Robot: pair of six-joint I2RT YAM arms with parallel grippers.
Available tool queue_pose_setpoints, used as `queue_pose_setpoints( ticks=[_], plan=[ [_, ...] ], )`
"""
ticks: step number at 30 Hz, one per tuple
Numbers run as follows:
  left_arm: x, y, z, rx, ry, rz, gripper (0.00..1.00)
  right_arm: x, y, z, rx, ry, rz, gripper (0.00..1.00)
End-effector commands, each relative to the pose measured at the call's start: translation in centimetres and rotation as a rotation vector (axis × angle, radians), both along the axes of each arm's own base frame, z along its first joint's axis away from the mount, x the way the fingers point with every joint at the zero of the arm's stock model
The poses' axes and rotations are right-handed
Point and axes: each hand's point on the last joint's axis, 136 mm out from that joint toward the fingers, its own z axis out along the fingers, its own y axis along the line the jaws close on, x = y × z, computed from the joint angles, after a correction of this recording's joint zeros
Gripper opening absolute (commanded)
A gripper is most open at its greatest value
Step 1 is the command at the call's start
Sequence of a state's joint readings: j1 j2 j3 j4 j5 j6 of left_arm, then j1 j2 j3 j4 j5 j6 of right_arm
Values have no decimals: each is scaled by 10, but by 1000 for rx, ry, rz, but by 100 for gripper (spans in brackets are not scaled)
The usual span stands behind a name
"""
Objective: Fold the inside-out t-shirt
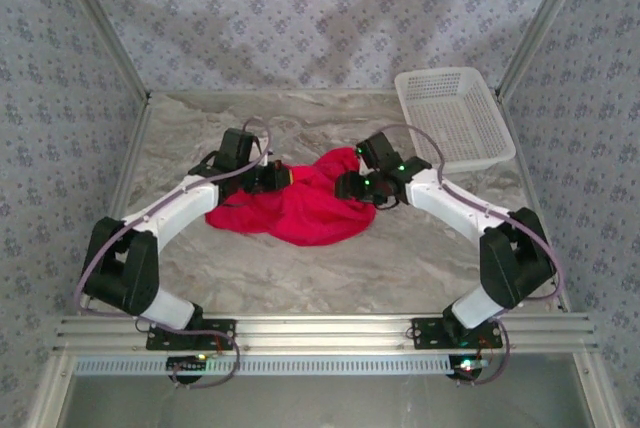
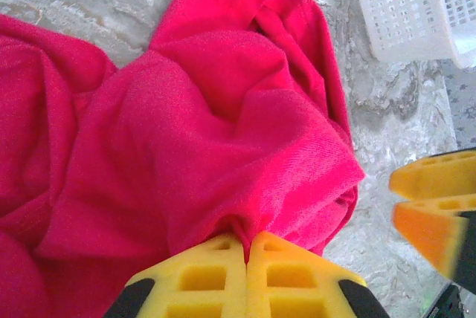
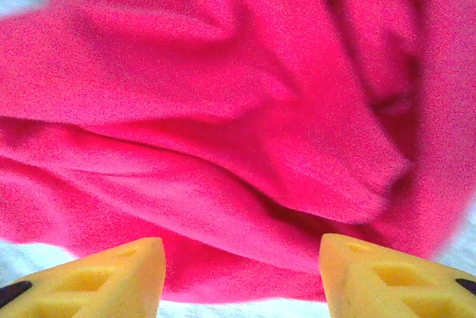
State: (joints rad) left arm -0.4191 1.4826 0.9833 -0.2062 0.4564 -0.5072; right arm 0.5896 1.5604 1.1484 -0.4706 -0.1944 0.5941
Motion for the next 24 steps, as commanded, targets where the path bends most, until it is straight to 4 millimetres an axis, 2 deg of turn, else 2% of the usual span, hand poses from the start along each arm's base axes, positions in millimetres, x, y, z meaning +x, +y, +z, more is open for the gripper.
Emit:
queue_pose_setpoints(
  ticks=[1,3,6,7,8,11,14,16,19,22,24],
  plan=[
    [-3,1,4,-8,-22,3,0,8,49,14,112,1,94,62],
    [-3,2,4,-8,-20,8,0,14,66,7,98,3,117,63],
    [-4,5,7,-7,-24,18,0,18,80,-15,67,41,140,63],
    [-3,7,8,-5,-27,25,0,17,83,-24,62,60,146,59],
    [-3,9,9,-4,-28,31,1,15,84,-31,57,74,148,52],
    [-2,17,9,1,-34,62,5,6,78,-45,43,103,145,23],
    [-2,24,6,-2,-31,84,10,-15,65,-59,14,127,152,1],
    [-2,26,3,-5,-27,94,10,-38,54,-74,-22,165,169,0],
    [-3,27,-2,-3,-16,98,13,-64,43,-87,-77,178,200,0],
    [-6,28,-9,2,2,101,30,-81,39,-98,-119,183,226,0],
    [-8,30,-15,10,11,104,41,-84,38,-103,-124,196,225,0]
  ],
)
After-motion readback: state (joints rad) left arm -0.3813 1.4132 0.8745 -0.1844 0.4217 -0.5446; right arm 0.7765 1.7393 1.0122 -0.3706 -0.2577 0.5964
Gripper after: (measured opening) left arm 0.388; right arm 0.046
